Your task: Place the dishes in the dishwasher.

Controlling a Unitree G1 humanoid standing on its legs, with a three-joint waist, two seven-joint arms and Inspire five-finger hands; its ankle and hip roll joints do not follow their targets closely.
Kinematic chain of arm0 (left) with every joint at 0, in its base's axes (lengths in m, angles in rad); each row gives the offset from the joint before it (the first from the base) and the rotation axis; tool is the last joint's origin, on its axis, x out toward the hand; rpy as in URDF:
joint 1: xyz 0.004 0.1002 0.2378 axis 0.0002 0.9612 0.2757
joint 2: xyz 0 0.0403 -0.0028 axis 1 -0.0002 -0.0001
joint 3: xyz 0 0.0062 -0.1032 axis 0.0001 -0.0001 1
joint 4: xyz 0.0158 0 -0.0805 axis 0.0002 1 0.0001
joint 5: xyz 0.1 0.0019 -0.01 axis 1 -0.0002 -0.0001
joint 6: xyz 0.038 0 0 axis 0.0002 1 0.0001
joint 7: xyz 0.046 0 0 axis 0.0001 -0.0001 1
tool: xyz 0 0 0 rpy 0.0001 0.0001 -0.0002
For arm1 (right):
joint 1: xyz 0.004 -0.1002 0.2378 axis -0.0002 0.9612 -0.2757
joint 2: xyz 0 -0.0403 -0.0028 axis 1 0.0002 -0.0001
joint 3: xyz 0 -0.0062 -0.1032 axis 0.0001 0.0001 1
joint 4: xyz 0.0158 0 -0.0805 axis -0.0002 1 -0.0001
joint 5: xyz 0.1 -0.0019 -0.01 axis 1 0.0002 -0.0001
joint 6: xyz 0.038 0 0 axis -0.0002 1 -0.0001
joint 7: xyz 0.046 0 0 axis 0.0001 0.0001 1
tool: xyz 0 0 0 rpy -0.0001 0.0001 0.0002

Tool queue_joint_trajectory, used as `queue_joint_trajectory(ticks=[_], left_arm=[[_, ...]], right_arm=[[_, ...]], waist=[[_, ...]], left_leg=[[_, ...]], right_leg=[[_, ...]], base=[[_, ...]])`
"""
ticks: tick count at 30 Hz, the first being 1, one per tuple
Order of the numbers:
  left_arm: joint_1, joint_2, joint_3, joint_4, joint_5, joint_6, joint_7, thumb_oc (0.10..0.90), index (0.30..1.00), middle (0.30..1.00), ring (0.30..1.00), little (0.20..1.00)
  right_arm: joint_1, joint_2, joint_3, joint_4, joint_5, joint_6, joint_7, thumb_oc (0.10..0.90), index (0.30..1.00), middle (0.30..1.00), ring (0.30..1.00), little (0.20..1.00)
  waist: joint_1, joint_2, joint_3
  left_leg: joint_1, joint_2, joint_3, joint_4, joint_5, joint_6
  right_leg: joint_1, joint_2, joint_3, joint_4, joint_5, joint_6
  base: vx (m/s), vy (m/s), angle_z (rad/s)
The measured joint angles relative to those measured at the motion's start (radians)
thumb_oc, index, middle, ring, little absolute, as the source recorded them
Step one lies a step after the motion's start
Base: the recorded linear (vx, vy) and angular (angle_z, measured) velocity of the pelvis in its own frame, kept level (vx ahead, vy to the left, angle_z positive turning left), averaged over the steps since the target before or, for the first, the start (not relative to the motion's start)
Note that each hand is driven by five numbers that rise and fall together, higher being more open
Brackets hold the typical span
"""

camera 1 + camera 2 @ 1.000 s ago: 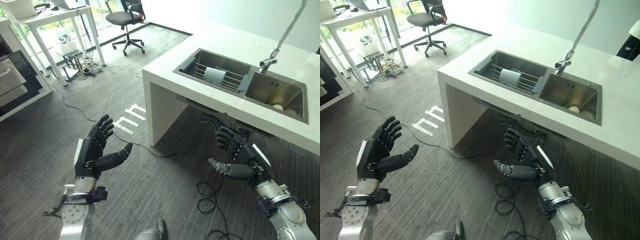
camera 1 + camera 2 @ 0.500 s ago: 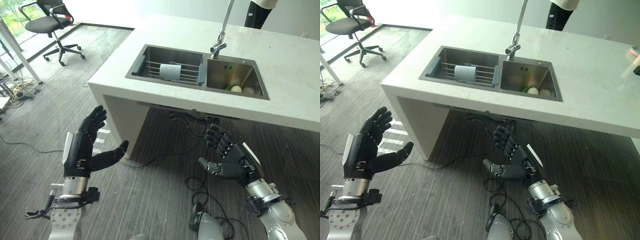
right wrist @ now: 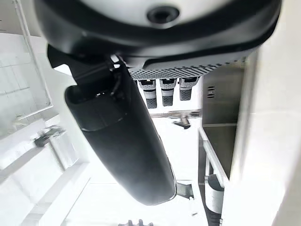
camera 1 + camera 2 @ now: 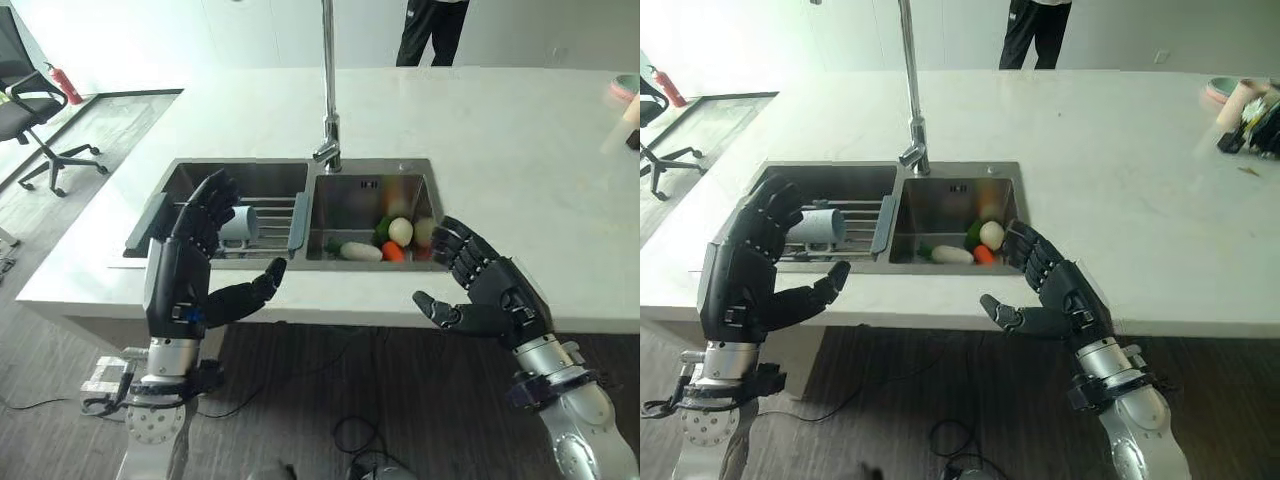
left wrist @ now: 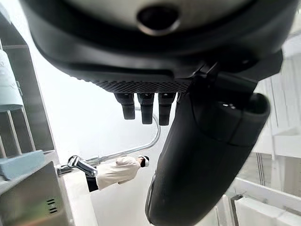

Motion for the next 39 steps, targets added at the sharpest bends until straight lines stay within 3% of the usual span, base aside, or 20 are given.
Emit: queue_joint_trajectory(ticks=[1,2,3,4,6,7,8,10,12,14,20,23,25,26,27,28,29,32,33,39], left_arm=[[0.002,-0.024,0.044,-0.015,-0.001,-0.037,0.016,0.800,0.900,0.900,0.900,0.900],[-0.017,-0.027,0.058,-0.016,0.002,-0.079,0.034,0.800,0.900,0.900,0.900,0.900],[-0.008,-0.026,0.053,-0.028,0.003,-0.091,0.038,0.800,0.900,0.900,0.900,0.900],[0.014,-0.032,0.059,-0.045,0.004,-0.128,0.050,0.800,0.900,0.900,0.900,0.900],[-0.018,-0.054,0.057,-0.051,0.016,-0.188,0.102,0.800,0.900,0.900,0.900,0.900],[-0.065,-0.053,0.056,-0.054,0.040,-0.194,0.130,0.800,0.900,0.900,0.900,0.900],[-0.108,-0.038,0.057,-0.058,0.047,-0.199,0.146,0.800,0.900,0.900,0.900,0.900],[-0.139,-0.031,0.063,-0.059,0.038,-0.203,0.169,0.800,0.900,0.900,0.900,0.900],[-0.130,-0.027,0.104,-0.061,0.004,-0.208,0.190,0.800,0.900,0.900,0.900,0.900],[-0.117,-0.018,0.106,-0.072,0.002,-0.210,0.195,0.800,0.900,0.900,0.900,0.900],[-0.110,-0.005,0.103,-0.084,-0.001,-0.209,0.182,0.800,0.900,0.900,0.900,0.900],[-0.116,-0.004,0.099,-0.075,0.002,-0.207,0.178,0.800,0.900,0.900,0.900,0.900],[-0.112,-0.005,0.098,-0.055,0.000,-0.199,0.177,0.800,0.900,0.900,0.900,0.900],[-0.103,-0.011,0.101,-0.056,-0.001,-0.192,0.174,0.800,0.900,0.900,0.900,0.900],[-0.102,0.005,0.111,-0.062,-0.001,-0.190,0.169,0.800,0.900,0.900,0.900,0.900],[-0.096,-0.006,0.099,-0.087,-0.004,-0.175,0.157,0.800,0.900,0.900,0.900,0.900],[-0.096,-0.019,0.084,-0.089,-0.009,-0.156,0.141,0.800,0.900,0.900,0.900,0.900],[-0.088,-0.002,0.082,-0.130,-0.030,-0.127,0.125,0.800,0.900,0.900,0.900,0.900],[-0.078,-0.004,0.081,-0.130,-0.035,-0.121,0.123,0.800,0.900,0.900,0.900,0.900],[-0.073,-0.005,-0.003,-0.066,-0.117,-0.017,0.056,0.800,0.900,0.900,0.900,0.900]], right_arm=[[-0.034,-0.059,0.007,-0.046,0.002,-0.010,0.005,0.800,0.900,0.900,0.900,0.900],[-0.003,-0.085,-0.025,-0.096,0.003,-0.030,0.024,0.800,0.900,0.900,0.900,0.900],[0.033,-0.048,-0.037,-0.098,0.006,-0.027,0.021,0.800,0.900,0.900,0.900,0.900],[0.050,-0.032,-0.021,-0.098,0.005,0.005,0.017,0.800,0.900,0.900,0.900,0.900],[0.079,-0.041,-0.022,-0.106,0.006,0.018,0.020,0.800,0.900,0.900,0.900,0.900],[0.103,-0.046,-0.039,-0.119,0.017,0.019,0.019,0.800,0.900,0.900,0.900,0.900],[0.123,-0.026,-0.067,-0.131,0.021,0.018,0.024,0.800,0.900,0.900,0.900,0.900],[0.111,0.001,-0.078,-0.133,0.027,0.019,0.025,0.800,0.900,0.900,0.900,0.900],[0.096,0.037,-0.069,-0.151,0.027,0.019,0.026,0.800,0.900,0.900,0.900,0.900],[0.080,0.040,-0.066,-0.146,0.026,0.020,0.023,0.800,0.900,0.900,0.900,0.900],[0.038,0.055,-0.031,-0.126,0.017,0.022,-0.006,0.800,0.900,0.900,0.900,0.900],[0.067,0.057,-0.025,-0.112,0.017,0.018,-0.002,0.800,0.900,0.900,0.900,0.900],[0.081,0.054,-0.025,-0.098,0.017,0.018,0.009,0.800,0.900,0.900,0.900,0.900],[0.079,0.049,-0.022,-0.096,0.017,0.018,0.015,0.800,0.900,0.900,0.900,0.900],[0.079,0.052,-0.016,-0.106,0.018,0.016,0.014,0.800,0.900,0.900,0.900,0.900],[0.047,0.019,-0.028,-0.101,0.018,0.008,0.012,0.800,0.900,0.900,0.900,0.900],[0.040,0.014,-0.021,-0.098,0.017,0.023,0.007,0.800,0.900,0.900,0.900,0.900],[0.022,0.023,-0.023,-0.105,0.017,0.023,-0.009,0.800,0.900,0.900,0.900,0.900],[0.043,0.038,-0.023,-0.104,0.017,0.020,-0.023,0.800,0.900,0.900,0.900,0.900],[0.040,0.041,-0.021,-0.011,-0.063,-0.011,-0.108,0.800,0.900,0.900,0.900,0.900]], waist=[[0.012,0.029,-0.001],[0.010,0.055,-0.009],[-0.024,0.061,-0.015],[0.007,0.019,-0.030],[0.021,-0.009,-0.038],[0.018,-0.003,-0.047],[0.007,-0.031,-0.052],[0.004,-0.059,-0.055],[0.044,-0.058,-0.056],[0.070,-0.066,-0.055],[0.078,-0.083,-0.053],[0.075,-0.082,-0.044],[0.073,-0.079,-0.040],[0.079,-0.089,-0.032],[0.077,-0.130,-0.013],[0.080,-0.055,0.007],[0.099,-0.070,0.001],[0.102,-0.062,-0.002],[0.049,-0.016,-0.106],[0.045,-0.020,-0.124]], left_leg=[[-0.051,0.039,-0.058,0.009,0.025,-0.006],[-0.099,0.090,-0.121,0.039,0.020,-0.065],[-0.130,0.078,-0.189,0.047,0.001,-0.113],[-0.123,0.037,-0.213,0.067,-0.024,-0.114],[-0.098,0.014,-0.173,0.114,-0.085,-0.107],[-0.052,0.004,-0.135,0.088,-0.057,-0.088],[-0.005,-0.023,-0.125,0.040,-0.066,-0.087],[0.031,-0.077,-0.147,0.001,-0.068,-0.048],[0.061,-0.127,-0.164,-0.019,-0.094,-0.012],[0.062,-0.159,-0.181,-0.006,-0.113,-0.006],[0.038,-0.172,-0.175,0.051,-0.189,0.034],[0.040,-0.174,-0.196,-0.006,-0.136,0.032],[0.070,-0.201,-0.206,-0.072,-0.107,-0.003],[0.080,-0.203,-0.164,-0.059,-0.166,-0.108],[0.041,-0.198,-0.099,0.080,-0.224,-0.080],[-0.004,-0.092,-0.205,0.207,-0.283,-0.038],[0.027,-0.129,-0.193,0.141,-0.252,-0.066],[0.087,-0.160,-0.191,0.017,-0.172,-0.023],[0.120,-0.102,-0.193,-0.052,-0.137,-0.083],[0.104,-0.105,-0.183,-0.052,-0.144,-0.078]], right_leg=[[-0.081,-0.054,0.081,0.146,-0.130,-0.094],[-0.069,-0.112,0.081,0.108,-0.217,-0.034],[-0.045,-0.115,0.066,0.108,-0.236,-0.038],[-0.055,-0.142,0.102,0.098,-0.247,-0.058],[0.022,-0.171,0.060,-0.039,-0.190,-0.022],[0.077,-0.173,0.017,-0.099,-0.164,0.013],[0.106,-0.181,0.001,-0.105,-0.161,0.017],[0.090,-0.221,0.006,-0.038,-0.118,-0.046],[0.065,-0.232,0.007,-0.139,-0.127,-0.003],[0.089,-0.237,0.007,-0.189,-0.044,0.027],[0.102,-0.248,-0.051,-0.194,0.040,0.011],[-0.002,-0.187,0.016,-0.134,-0.021,0.009],[-0.025,-0.154,0.005,-0.162,-0.022,0.008],[-0.022,-0.142,0.007,-0.190,0.004,-0.033],[-0.010,-0.200,0.017,-0.212,0.057,-0.056],[-0.056,-0.177,0.017,-0.102,0.013,0.024],[-0.068,-0.199,0.032,-0.113,0.002,0.018],[-0.028,-0.201,0.041,-0.201,0.019,0.013],[-0.030,-0.152,0.025,-0.182,0.036,-0.029],[-0.044,-0.152,0.039,-0.180,0.033,-0.028]], base=[[0.32,0.394,-1.36],[0.21,0.257,-0.77],[0.14,0.247,-0.81],[0.13,0.266,-0.87],[0.15,0.293,-0.74],[0.14,0.272,0.34],[0.14,0.269,0.67],[0.16,0.351,0.72],[0.12,0.377,0.54],[0.06,0.303,0.46],[0.03,0.188,0.05],[-0.04,-0.046,0.10],[-0.03,-0.091,0.28],[-0.04,-0.105,0.22],[-0.02,-0.090,0.09],[-0.02,-0.110,0.01],[-0.01,-0.096,-0.01],[-0.03,-0.100,0.04],[-0.03,-0.080,0.02],[0.04,-0.057,-0.04]])
